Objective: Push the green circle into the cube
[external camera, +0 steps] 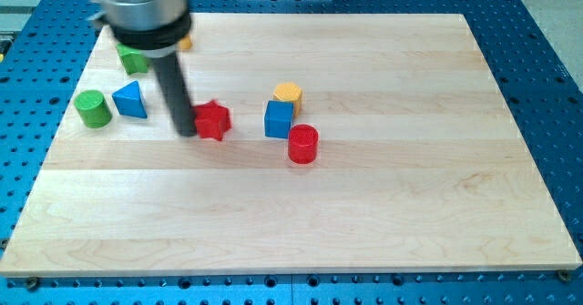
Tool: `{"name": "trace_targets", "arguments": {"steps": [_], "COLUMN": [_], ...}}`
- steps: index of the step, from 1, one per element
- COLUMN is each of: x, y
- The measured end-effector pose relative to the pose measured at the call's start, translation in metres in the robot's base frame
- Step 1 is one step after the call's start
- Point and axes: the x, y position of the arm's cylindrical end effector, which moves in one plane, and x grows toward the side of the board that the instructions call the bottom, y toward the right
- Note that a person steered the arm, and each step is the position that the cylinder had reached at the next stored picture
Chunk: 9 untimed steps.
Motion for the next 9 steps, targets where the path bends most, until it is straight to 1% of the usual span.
{"name": "trace_targets", "arguments": {"steps": [1, 2, 3, 4, 5, 6, 7, 8, 9], "x": [-0.015, 0.05, 0.083, 0.031, -0.043, -0.033, 0.037, 0.053, 0.06], "y": [0.01, -0.076, -0.18, -0.201, -0.185, -0.158, -0.129, -0.046, -0.038]}}
